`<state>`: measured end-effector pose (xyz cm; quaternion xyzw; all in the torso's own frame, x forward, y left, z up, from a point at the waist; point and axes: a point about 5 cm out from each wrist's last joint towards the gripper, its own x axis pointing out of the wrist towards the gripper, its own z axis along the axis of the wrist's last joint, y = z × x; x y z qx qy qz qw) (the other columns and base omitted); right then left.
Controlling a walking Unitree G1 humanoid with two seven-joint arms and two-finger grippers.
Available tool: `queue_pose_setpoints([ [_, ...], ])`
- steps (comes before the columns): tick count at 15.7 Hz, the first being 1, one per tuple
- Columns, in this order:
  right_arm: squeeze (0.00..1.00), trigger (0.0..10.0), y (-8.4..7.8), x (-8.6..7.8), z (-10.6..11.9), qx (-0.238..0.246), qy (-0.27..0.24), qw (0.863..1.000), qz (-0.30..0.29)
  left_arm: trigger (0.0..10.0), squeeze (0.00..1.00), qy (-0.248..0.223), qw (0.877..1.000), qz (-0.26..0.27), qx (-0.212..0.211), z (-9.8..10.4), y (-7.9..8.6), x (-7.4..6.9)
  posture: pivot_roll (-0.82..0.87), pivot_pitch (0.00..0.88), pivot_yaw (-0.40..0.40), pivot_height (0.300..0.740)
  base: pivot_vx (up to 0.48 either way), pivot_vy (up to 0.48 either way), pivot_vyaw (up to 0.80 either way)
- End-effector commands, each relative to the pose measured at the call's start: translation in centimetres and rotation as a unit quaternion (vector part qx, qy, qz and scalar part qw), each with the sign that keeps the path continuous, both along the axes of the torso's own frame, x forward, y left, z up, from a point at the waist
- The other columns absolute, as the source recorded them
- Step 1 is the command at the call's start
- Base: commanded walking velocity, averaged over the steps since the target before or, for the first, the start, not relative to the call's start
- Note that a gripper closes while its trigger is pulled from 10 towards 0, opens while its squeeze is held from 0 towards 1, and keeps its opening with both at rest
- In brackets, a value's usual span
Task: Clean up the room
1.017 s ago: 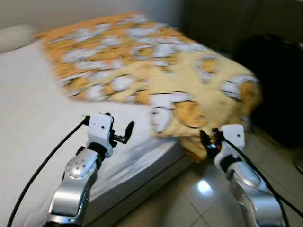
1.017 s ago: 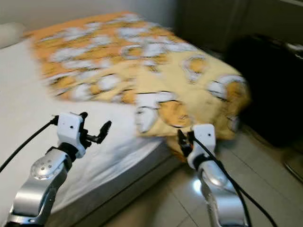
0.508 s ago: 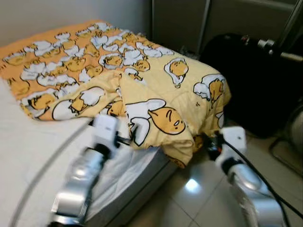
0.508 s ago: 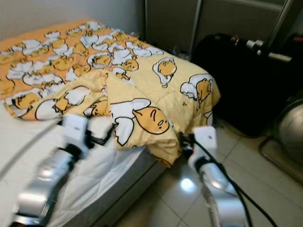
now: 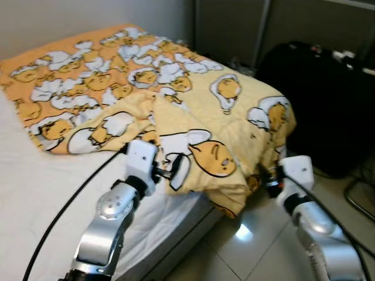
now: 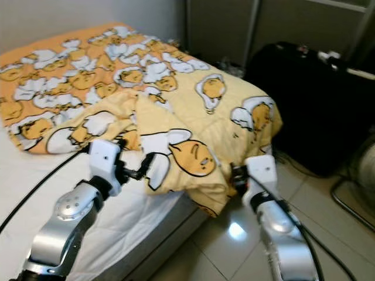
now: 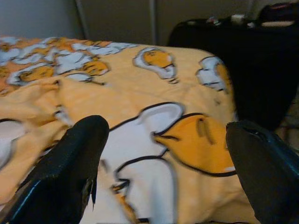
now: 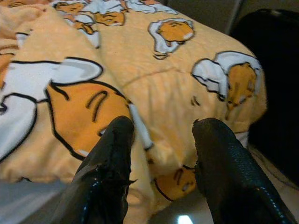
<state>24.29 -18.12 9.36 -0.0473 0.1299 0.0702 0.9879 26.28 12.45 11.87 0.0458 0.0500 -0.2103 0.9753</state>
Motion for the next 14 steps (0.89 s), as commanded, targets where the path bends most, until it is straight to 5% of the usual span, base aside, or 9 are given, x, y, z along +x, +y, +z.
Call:
queue_pose_setpoints([
  [1,0.00,10.0,0.8,0.2,0.3,0.010,-0.009,1.000,0.016,10.0,0.83,0.002,1.000,0.012,0.009,-0.2,0.8,0.2,-0.05,0.000,0.050,0.740,0.274,0.000,0.00],
  [7,0.00,10.0,-0.7,0.0,1.1,-0.012,-0.016,0.999,0.048,10.0,0.79,0.032,0.999,-0.019,0.030,-1.7,-0.4,1.7,-0.07,0.000,0.061,0.740,0.087,0.000,0.00],
  [8,0.00,10.0,-1.0,0.1,1.2,-0.017,-0.011,0.997,0.068,10.0,0.81,0.053,0.997,-0.029,0.040,-2.4,-0.7,2.5,-0.07,0.000,0.068,0.740,0.000,0.000,0.00],
  [9,0.00,10.0,-1.3,0.1,1.3,-0.027,-0.006,0.996,0.089,10.0,1.00,0.082,0.995,-0.041,0.029,-3.1,-1.0,3.2,-0.09,0.002,0.078,0.740,0.000,0.000,0.00],
  [13,0.00,10.0,-2.3,0.4,1.1,-0.050,0.016,0.990,0.130,10.0,1.00,0.134,0.988,-0.056,0.043,-4.4,-2.1,6.0,-0.11,0.086,0.115,0.740,0.000,0.000,0.00],
  [14,0.65,10.0,-2.2,0.1,1.2,-0.043,0.025,0.987,0.153,10.0,1.00,0.147,0.987,-0.056,0.041,-4.6,-2.4,6.5,-0.12,0.113,0.122,0.740,0.000,0.000,0.00],
])
